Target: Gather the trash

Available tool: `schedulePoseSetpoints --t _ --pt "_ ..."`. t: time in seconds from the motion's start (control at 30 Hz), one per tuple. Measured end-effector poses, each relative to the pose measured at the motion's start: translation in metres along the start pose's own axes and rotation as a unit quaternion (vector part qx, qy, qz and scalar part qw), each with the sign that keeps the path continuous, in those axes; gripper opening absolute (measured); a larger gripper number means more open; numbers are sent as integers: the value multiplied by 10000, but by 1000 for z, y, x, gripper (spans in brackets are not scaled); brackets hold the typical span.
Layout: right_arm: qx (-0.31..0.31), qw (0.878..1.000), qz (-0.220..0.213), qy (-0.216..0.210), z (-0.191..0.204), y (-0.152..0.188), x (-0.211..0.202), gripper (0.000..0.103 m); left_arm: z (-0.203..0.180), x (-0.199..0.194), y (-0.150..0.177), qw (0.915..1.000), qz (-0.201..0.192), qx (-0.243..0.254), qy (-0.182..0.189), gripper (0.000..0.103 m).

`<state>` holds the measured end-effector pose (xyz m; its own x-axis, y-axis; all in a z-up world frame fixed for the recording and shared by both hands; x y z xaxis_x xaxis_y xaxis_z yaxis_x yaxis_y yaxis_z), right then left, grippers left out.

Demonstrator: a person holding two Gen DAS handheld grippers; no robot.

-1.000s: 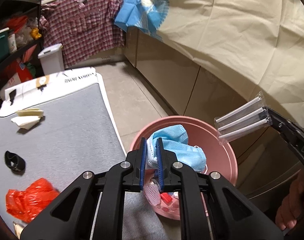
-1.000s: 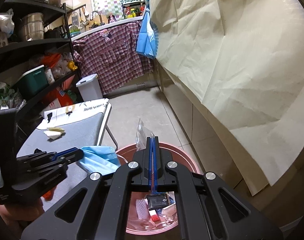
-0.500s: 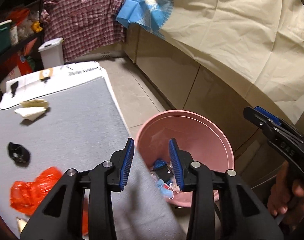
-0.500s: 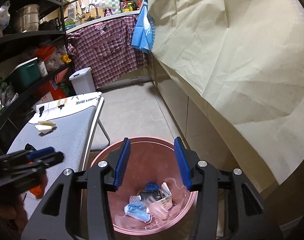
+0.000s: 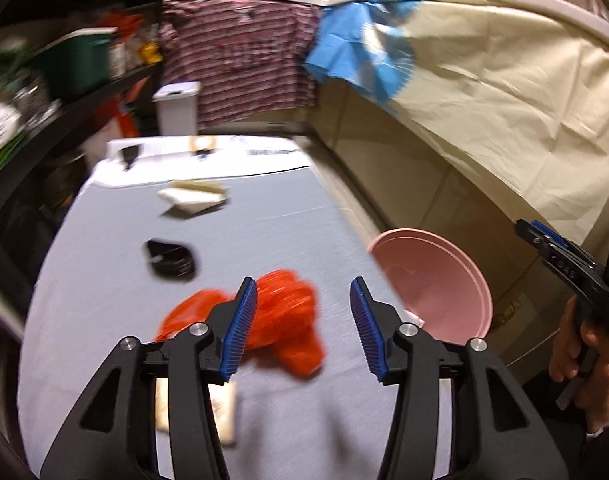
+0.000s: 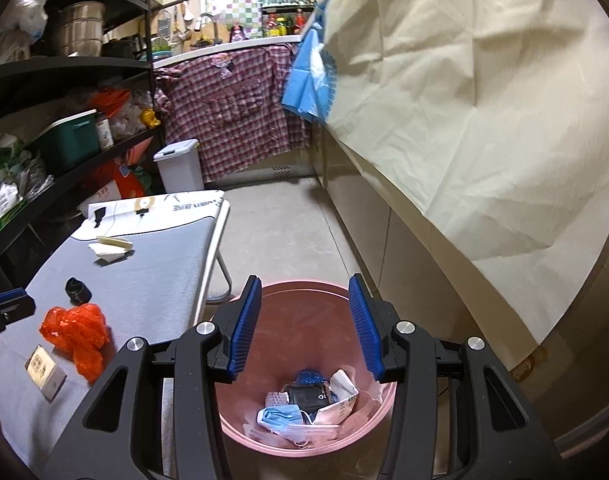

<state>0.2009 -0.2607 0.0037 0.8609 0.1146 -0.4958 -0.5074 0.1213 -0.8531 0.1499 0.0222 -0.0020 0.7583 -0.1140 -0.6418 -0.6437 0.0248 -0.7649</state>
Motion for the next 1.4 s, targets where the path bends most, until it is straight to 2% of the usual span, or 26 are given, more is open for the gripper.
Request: schedulePoseSetpoints --t 0.07,0.17,0.2,0.23,0.3,0.33,0.4,0.5,0.6,0.77,0.9,1.07,1.13,1.23,1.4 --pt "-90 9999 -78 -73 10 0 -8 46 17 -11 10 9999 36 -143 -86 67" --pt "-230 9995 -108 -210 27 1 -15 47 36 -20 25 9992 137 -282 -253 74" --pt "-295 9992 -104 -234 34 3 -16 52 40 -21 30 9990 176 -288 -305 75" --pt "-330 9991 -112 -249 39 4 -17 63 46 -21 38 9985 263 -288 -396 77" --pt "-345 9985 -131 -401 52 5 -20 77 54 -21 52 9977 388 -317 -460 78" --pt "-351 9981 -120 -482 58 7 -21 82 58 -20 59 9973 445 -334 -482 80" --pt "-371 9974 -56 -613 70 11 -21 84 67 -11 75 9954 649 -404 -569 81" --pt "-446 9944 172 -939 96 21 -16 84 75 2 86 9935 815 -520 -610 80" --pt "-566 9903 337 -1221 123 29 -11 84 80 7 89 9936 750 -568 -622 81" --pt "-423 9813 744 -1725 166 47 5 84 72 17 93 9941 846 -508 -447 81" --pt "-460 9755 1024 -1890 191 64 23 84 69 21 97 9930 971 -361 -561 81" --pt "-701 9704 1215 -1964 214 79 34 83 73 27 102 9916 1076 -516 -503 81" --pt "-793 9691 1301 -1939 218 85 39 77 75 29 102 9915 1063 -523 -535 80" --pt "-844 9682 1369 -1915 219 88 43 65 75 32 103 9916 1064 -555 -474 72" --pt "-975 9653 1507 -1896 221 96 50 47 79 34 101 9909 1049 -655 -532 71"
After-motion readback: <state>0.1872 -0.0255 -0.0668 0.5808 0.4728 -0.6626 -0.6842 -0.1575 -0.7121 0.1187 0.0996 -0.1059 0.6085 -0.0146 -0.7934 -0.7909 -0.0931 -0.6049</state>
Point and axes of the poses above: each gripper's, at about its wrist camera, not at the fingertips, and x roughly the way its jaws point, z to its left, y to its underside, the point moved 6 cm from there along x, roughly the way its jaws point, and after that the axes turned 7 degrees about x, right-handed, at the moved point
